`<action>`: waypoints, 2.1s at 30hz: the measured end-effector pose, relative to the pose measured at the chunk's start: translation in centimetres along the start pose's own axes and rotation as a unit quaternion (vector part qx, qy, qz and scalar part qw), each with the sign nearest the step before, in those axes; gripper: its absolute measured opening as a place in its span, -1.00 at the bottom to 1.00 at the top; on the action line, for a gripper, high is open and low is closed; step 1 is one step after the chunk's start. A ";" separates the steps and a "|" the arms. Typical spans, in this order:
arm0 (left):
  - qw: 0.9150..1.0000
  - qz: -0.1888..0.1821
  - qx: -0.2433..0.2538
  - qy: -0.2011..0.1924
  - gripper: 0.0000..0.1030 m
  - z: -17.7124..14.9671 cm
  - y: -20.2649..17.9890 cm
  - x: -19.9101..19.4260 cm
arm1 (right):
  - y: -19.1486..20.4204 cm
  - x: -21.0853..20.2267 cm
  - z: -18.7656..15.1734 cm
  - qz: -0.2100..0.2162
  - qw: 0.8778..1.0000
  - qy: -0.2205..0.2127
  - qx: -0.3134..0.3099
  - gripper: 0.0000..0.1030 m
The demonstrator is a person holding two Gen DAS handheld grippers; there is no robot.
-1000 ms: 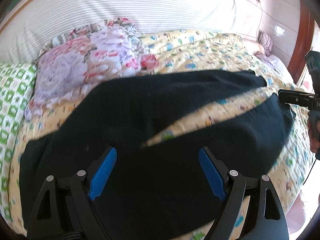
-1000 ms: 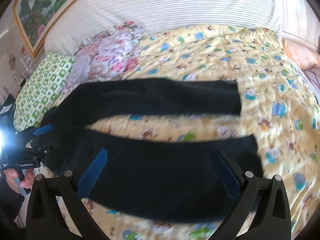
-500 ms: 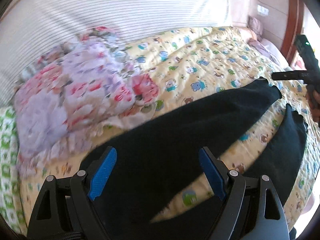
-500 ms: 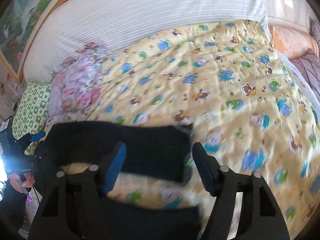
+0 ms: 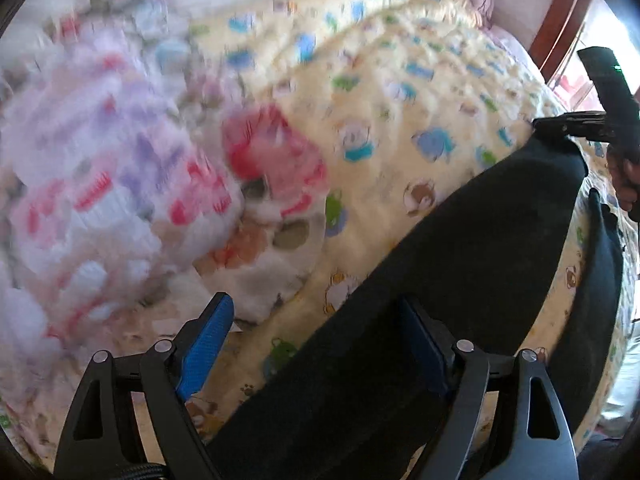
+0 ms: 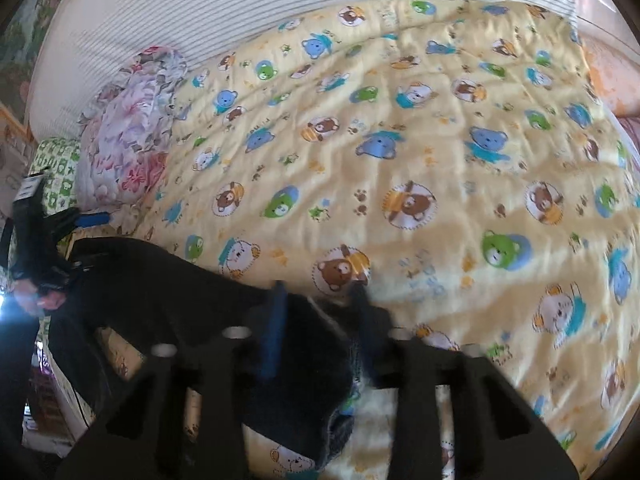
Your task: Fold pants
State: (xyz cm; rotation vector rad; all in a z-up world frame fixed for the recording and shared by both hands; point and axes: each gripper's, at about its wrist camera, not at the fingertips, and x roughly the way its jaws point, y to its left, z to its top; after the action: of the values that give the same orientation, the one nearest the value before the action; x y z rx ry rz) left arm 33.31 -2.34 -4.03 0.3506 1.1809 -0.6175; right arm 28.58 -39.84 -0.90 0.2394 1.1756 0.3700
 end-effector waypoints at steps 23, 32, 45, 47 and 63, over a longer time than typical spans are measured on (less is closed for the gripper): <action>0.994 -0.067 0.028 -0.079 -0.93 -11.2 -13.0 -10.6 | 1.6 -6.4 -3.5 0.023 0.993 -0.107 -0.046 -0.84; 0.993 -0.083 0.009 -0.088 -0.93 -14.4 -15.7 -10.7 | 0.8 -9.4 -8.5 0.063 0.986 -0.144 -0.052 -0.84; 0.990 -0.091 0.011 -0.110 -0.93 -16.7 -17.0 -11.8 | 0.9 -12.7 -14.9 0.083 0.978 -0.174 -0.081 -0.84; 0.990 -0.090 0.018 -0.103 -0.93 -17.4 -17.7 -11.1 | 0.8 -12.5 -15.8 0.078 0.979 -0.167 -0.082 -0.84; 0.992 -0.088 0.003 -0.089 -0.73 -20.0 -19.0 -8.3 | -0.3 -10.5 -19.3 0.022 0.994 -0.108 -0.018 0.02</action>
State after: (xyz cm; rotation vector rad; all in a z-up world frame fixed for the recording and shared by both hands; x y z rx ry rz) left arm 4.58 -3.83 -2.22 0.1939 1.0455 -0.7893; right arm 7.20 -44.53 0.83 0.2673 0.9514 0.3949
